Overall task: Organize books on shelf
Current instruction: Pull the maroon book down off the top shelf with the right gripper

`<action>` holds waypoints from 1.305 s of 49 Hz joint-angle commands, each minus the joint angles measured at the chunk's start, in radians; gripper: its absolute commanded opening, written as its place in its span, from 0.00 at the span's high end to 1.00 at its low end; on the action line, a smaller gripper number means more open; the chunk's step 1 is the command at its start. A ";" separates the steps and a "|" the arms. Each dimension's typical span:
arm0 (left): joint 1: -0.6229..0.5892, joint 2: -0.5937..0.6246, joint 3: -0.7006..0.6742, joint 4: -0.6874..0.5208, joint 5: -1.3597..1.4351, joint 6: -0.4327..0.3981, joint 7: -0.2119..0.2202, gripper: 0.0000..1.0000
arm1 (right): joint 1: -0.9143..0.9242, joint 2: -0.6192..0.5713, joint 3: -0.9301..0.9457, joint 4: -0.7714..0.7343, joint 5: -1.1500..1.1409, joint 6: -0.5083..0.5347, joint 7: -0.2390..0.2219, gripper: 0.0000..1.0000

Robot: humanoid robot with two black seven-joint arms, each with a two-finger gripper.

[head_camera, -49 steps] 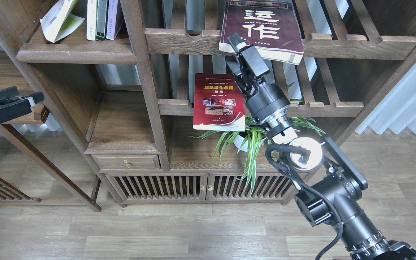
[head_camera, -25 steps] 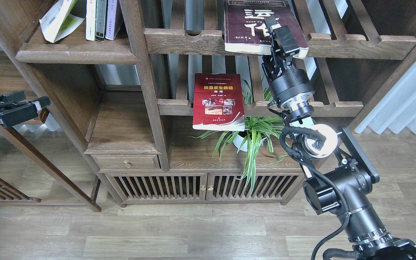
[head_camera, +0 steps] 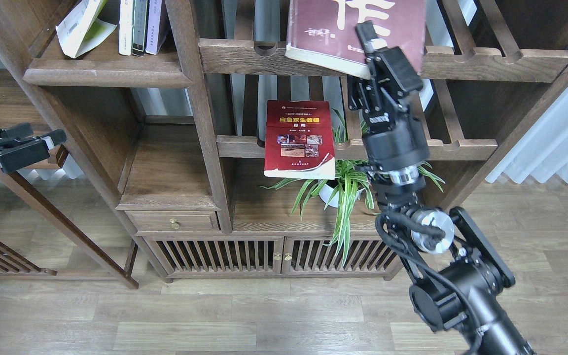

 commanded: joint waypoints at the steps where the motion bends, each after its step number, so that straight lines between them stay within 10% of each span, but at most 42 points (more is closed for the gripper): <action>1: 0.006 -0.034 0.000 0.003 0.001 0.000 0.000 0.00 | -0.128 -0.054 -0.006 0.005 0.013 0.000 -0.001 0.96; 24: 0.043 -0.129 0.000 0.022 0.009 0.000 0.000 0.00 | -0.521 -0.375 0.034 -0.044 0.266 0.000 0.006 0.94; 64: 0.397 -0.634 0.010 0.056 -0.202 0.000 -0.083 0.00 | -0.285 -0.421 -0.429 -0.342 0.207 0.000 -0.017 0.94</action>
